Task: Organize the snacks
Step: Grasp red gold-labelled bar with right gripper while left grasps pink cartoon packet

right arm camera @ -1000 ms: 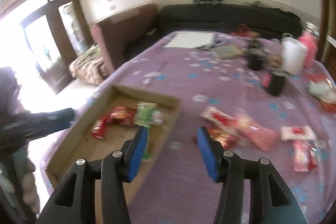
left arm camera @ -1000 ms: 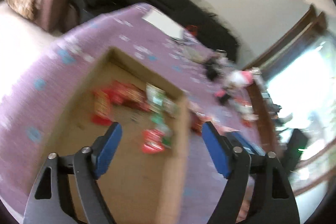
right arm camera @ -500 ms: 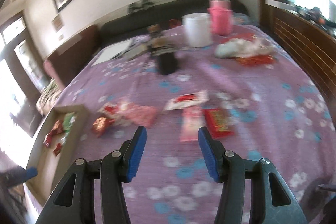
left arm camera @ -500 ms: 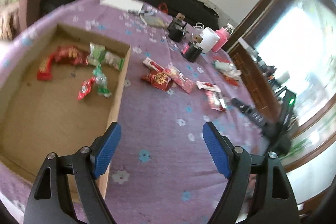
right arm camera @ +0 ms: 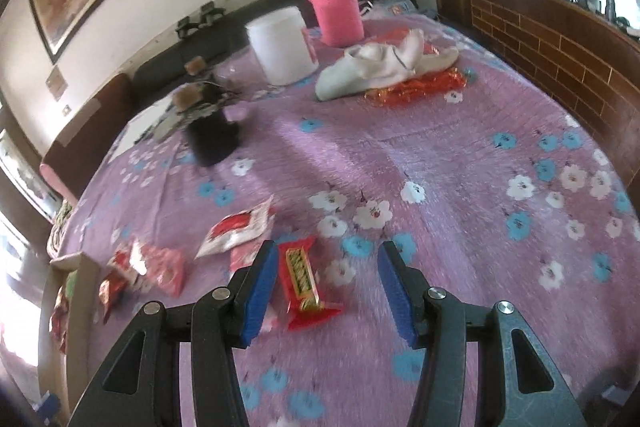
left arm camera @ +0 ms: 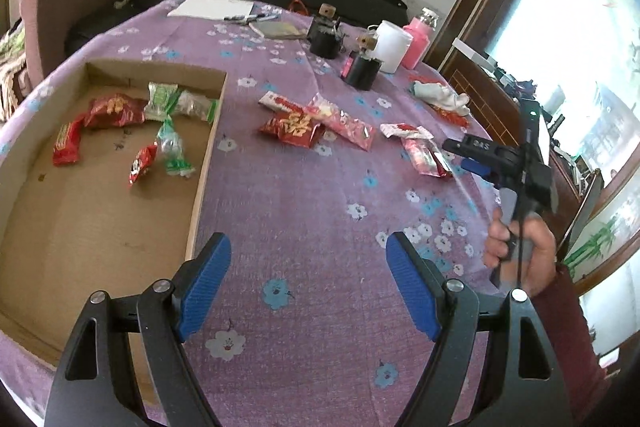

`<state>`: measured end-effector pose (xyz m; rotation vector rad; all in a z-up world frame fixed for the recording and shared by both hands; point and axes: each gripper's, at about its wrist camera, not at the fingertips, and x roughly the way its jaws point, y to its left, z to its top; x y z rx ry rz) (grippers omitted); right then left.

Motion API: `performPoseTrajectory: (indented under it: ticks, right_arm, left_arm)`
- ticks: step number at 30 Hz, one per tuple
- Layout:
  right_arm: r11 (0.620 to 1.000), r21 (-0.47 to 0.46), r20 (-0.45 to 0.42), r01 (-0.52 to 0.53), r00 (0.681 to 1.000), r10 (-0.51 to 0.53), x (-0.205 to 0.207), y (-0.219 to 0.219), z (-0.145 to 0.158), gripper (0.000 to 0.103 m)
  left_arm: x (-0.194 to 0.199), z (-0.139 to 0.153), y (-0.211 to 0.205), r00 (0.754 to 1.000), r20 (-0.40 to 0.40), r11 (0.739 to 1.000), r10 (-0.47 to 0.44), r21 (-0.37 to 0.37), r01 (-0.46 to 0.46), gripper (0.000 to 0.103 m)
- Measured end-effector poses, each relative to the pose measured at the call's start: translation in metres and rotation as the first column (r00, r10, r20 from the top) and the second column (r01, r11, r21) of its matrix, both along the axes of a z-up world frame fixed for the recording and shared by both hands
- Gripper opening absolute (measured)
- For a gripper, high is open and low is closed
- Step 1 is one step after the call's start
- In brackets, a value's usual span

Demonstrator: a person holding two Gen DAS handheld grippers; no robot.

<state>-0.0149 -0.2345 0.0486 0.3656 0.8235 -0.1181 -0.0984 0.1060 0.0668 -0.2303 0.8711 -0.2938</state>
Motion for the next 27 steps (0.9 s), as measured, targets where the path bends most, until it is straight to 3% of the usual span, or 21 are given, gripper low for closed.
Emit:
performPoseTrajectory:
  ticks: [5, 8, 11, 12, 16, 18, 19, 23, 27]
  right_arm:
    - [0.999, 0.029, -0.026, -0.018, 0.999, 0.019, 0.026, 0.004, -0.015, 0.054]
    - [0.999, -0.010, -0.021, -0.049, 0.999, 0.048, 0.032, 0.017, -0.019, 0.056]
    - [0.987, -0.040, -0.037, -0.158, 0.987, 0.156, 0.030, 0.039, -0.020, 0.036]
    - [0.981, -0.042, -0.039, -0.189, 0.981, 0.187, 0.028, 0.045, -0.020, 0.035]
    - [0.937, -0.004, -0.045, -0.349, 0.936, 0.348, 0.010, 0.078, -0.019, 0.035]
    - [0.886, 0.075, -0.035, -0.457, 0.887, 0.460, -0.001, 0.089, -0.018, 0.035]
    - [0.876, 0.083, -0.021, -0.475, 0.878, 0.478, -0.005, 0.090, -0.015, 0.035]
    - [0.911, -0.009, 0.014, -0.412, 0.911, 0.412, -0.021, 0.082, -0.005, 0.041]
    - [0.904, -0.021, 0.006, -0.427, 0.904, 0.427, -0.030, 0.086, -0.010, 0.051]
  left_arm:
    - [0.004, -0.006, 0.002, 1.000, -0.024, 1.000, 0.007, -0.023, -0.008, 0.080]
    - [0.003, -0.008, -0.001, 0.999, -0.032, 1.000, 0.002, -0.025, -0.003, 0.080]
    - [0.004, -0.010, -0.005, 0.999, -0.037, 1.000, 0.000, -0.021, -0.001, 0.080]
    - [0.004, -0.011, -0.006, 0.999, -0.040, 1.000, -0.002, -0.021, 0.001, 0.080]
    - [0.002, -0.012, -0.009, 0.999, -0.042, 1.000, -0.007, -0.012, 0.006, 0.080]
    - [0.000, -0.011, -0.009, 0.999, -0.040, 1.000, -0.006, -0.009, 0.006, 0.080]
    - [0.000, -0.011, -0.009, 0.999, -0.039, 1.000, -0.004, -0.007, 0.004, 0.080]
    - [0.001, -0.011, -0.009, 0.999, -0.044, 1.000, 0.000, -0.006, 0.000, 0.080]
    - [0.011, -0.003, -0.019, 0.998, -0.045, 0.999, -0.033, 0.005, 0.033, 0.080]
